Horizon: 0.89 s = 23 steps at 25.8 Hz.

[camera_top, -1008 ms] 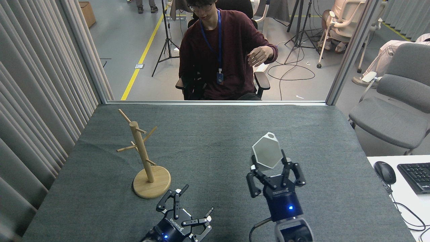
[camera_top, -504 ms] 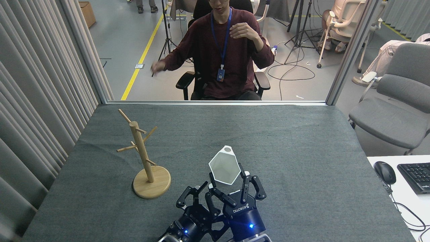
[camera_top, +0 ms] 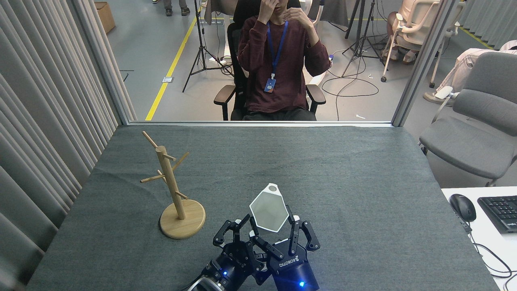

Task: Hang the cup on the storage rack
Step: 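Grasp the white cup with the left gripper beside the right gripper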

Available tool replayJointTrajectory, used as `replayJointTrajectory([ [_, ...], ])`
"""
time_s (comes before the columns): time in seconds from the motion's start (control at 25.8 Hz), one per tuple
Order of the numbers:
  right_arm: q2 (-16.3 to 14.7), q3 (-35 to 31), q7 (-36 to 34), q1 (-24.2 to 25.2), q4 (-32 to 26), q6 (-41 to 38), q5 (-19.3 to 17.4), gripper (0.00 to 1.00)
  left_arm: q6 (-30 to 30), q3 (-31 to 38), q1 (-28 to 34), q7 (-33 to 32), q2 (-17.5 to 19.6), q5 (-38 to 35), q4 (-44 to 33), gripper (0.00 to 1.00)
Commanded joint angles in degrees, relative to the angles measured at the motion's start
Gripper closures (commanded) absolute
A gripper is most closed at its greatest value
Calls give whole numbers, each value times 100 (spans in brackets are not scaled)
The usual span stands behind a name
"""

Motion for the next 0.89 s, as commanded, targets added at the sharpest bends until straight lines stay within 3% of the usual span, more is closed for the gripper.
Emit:
replayJointTrajectory([
  [0.0,11,67,3,106,-31,-2,0,42,-9,15,-18,19,0,1,-2,0],
  [0.62,-6,322,-102,361,-75,173,0,42,9,41,-44,90,26,274,-108,2],
  [0.7,-6,331,-102,378,-75,182,0,42,18,50,-44,72,44,283,-152,25],
  [0.78,2,331,-102,361,-83,191,0,42,9,50,-53,72,61,291,-161,40],
  [0.85,2,331,-102,361,-83,191,0,42,9,50,-53,63,70,291,-161,42],
])
